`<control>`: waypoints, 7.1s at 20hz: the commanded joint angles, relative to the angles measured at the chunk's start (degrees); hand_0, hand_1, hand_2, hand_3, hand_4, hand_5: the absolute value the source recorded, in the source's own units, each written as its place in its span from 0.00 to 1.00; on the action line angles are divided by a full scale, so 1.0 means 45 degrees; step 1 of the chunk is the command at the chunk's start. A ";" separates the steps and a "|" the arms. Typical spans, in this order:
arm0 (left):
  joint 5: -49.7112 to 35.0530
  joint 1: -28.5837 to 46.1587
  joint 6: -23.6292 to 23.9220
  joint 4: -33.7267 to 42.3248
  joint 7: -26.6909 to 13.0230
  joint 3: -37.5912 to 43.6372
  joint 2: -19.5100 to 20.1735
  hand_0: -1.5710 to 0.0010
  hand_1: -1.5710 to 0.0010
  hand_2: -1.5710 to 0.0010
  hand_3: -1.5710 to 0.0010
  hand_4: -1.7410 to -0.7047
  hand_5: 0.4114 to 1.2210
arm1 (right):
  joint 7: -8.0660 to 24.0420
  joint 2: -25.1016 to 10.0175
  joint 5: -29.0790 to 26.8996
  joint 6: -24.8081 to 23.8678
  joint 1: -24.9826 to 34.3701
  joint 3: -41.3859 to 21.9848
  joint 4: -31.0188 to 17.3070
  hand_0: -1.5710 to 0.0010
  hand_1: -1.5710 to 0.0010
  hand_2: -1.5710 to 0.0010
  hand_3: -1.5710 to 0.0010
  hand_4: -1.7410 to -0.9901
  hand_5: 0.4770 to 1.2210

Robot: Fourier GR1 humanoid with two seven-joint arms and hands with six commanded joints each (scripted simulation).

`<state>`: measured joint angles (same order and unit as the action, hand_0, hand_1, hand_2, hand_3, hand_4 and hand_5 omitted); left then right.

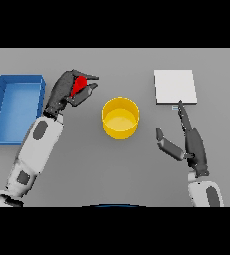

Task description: Pick up the red beaker and tilt it to pour out 1 green nut into yellow bowl. Pick up the yellow bowl and place it on the metallic measuring scale.

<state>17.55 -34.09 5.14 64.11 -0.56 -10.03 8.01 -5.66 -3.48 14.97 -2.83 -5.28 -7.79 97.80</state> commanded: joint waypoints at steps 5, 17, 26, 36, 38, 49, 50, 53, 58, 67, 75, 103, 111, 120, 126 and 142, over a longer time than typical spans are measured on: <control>0.0296 0.0118 -0.0503 0.0248 -0.0096 -0.0790 0.0794 0.01 0.01 0.01 0.01 0.01 0.87 | 0.0250 0.0154 0.0078 0.0042 -0.0265 -0.0247 0.0389 1.00 1.00 1.00 1.00 0.66 0.31; 0.5705 -0.3717 -0.1974 -0.1865 -0.0418 -0.6035 0.2385 0.00 0.00 0.00 0.00 0.05 0.97 | -0.0153 0.0167 -0.0074 0.0094 -0.0157 -0.0127 0.0107 1.00 1.00 1.00 1.00 0.64 0.32; 0.7484 -0.6443 -0.4488 -0.3258 0.0292 -0.9091 0.2266 0.00 0.00 0.00 0.00 0.03 1.00 | 0.0274 0.0438 -0.0015 -0.0264 0.0070 -0.0016 -0.0082 1.00 1.00 1.00 1.00 0.72 0.23; 0.9530 -0.8155 -0.4420 -0.4359 0.0966 -1.2577 0.1850 0.00 0.00 0.00 0.00 0.01 1.00 | 0.0277 0.0459 0.0166 -0.0444 0.0079 -0.0021 -0.0048 1.00 1.00 1.00 1.00 0.76 0.20; 0.9937 -0.8539 -0.4434 -0.4525 0.0949 -1.3195 0.1731 0.00 0.00 0.00 0.00 0.01 1.00 | 0.0205 0.0394 0.0117 -0.0378 -0.0036 -0.0019 0.0155 1.00 1.00 1.00 1.00 0.77 0.20; 1.0729 -1.0091 -0.4503 -0.4977 0.1333 -1.5437 0.1082 0.00 0.00 0.00 0.00 0.02 1.00 | 0.0283 0.0426 0.0392 -0.0592 0.0022 -0.0045 0.0070 1.00 1.00 1.00 1.00 0.78 0.21; 1.0743 -1.0338 -0.4403 -0.5020 0.1559 -1.5571 0.1212 0.00 0.00 0.00 0.00 0.02 1.00 | 0.0188 0.0394 0.0250 -0.0560 0.0007 0.0043 0.0071 1.00 1.00 1.00 1.00 0.78 0.21; 1.0598 -1.1459 -0.4049 -0.5674 0.1755 -1.5508 0.1482 0.00 0.00 0.00 0.00 0.02 1.00 | 0.0011 0.0436 0.0178 -0.0469 0.0027 -0.0016 0.0051 1.00 1.00 1.00 1.00 0.79 0.22; 0.9515 -1.3320 -0.3327 -0.7399 0.1407 -1.4343 0.2308 0.00 0.00 0.00 0.20 0.01 1.00 | -0.0353 0.0435 0.0386 -0.0367 -0.0120 -0.0265 0.0000 1.00 1.00 1.00 1.00 0.77 0.25; 0.2166 -1.3842 -0.2286 -1.1942 -0.0076 -0.7960 0.4368 0.00 0.00 0.00 0.11 0.00 1.00 | -0.0369 0.0566 0.0563 -0.0650 0.0361 -0.0258 -0.0399 1.00 1.00 1.00 1.00 0.82 0.20; -0.2798 -1.0806 -0.0052 -1.3276 -0.1198 -0.5367 0.6091 0.00 0.00 0.00 0.02 0.00 1.00 | -0.0353 0.0402 -0.0488 0.0170 0.0614 -0.0055 -0.0476 1.00 1.00 1.00 1.00 0.80 0.24; -1.0743 -0.0094 0.2195 -0.0052 -0.5490 -0.6114 0.9993 0.36 0.44 0.47 0.55 0.78 0.35 | -0.0664 0.0087 -0.0232 0.0131 0.0591 -0.0046 -0.0651 1.00 1.00 1.00 1.00 0.77 0.26; -0.9819 -0.0346 0.1920 -0.0770 -0.5391 -0.6691 0.9808 0.89 0.91 0.91 0.92 0.98 0.29 | -0.0624 0.0089 -0.0067 0.0185 0.0541 -0.0215 -0.0614 1.00 1.00 1.00 1.00 0.77 0.28; -0.9630 -0.0450 0.2773 -0.0789 -0.4453 -0.6368 0.9781 0.99 0.99 0.99 0.99 1.00 0.34 | -0.0197 -0.1154 0.1416 0.1126 0.1456 -0.1075 -0.0586 1.00 1.00 1.00 1.00 0.78 0.34; -0.9897 -0.0398 0.2693 -0.0566 -0.4183 -0.6282 0.9628 1.00 1.00 1.00 1.00 0.99 0.31 | 0.0190 -0.3446 0.4947 0.3082 0.4258 -0.3366 -0.1376 1.00 1.00 1.00 1.00 0.69 0.30; -1.0221 -0.0183 0.2545 -0.0567 -0.3833 -0.6098 0.9607 1.00 1.00 1.00 1.00 0.98 0.34 | -0.1329 -0.3853 0.8224 0.6017 0.9527 -0.7083 -0.6136 1.00 1.00 1.00 1.00 0.67 0.31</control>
<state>-28.45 -34.92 16.59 61.58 -17.79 -37.47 51.22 -11.51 -20.81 51.99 24.24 37.60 -39.66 70.19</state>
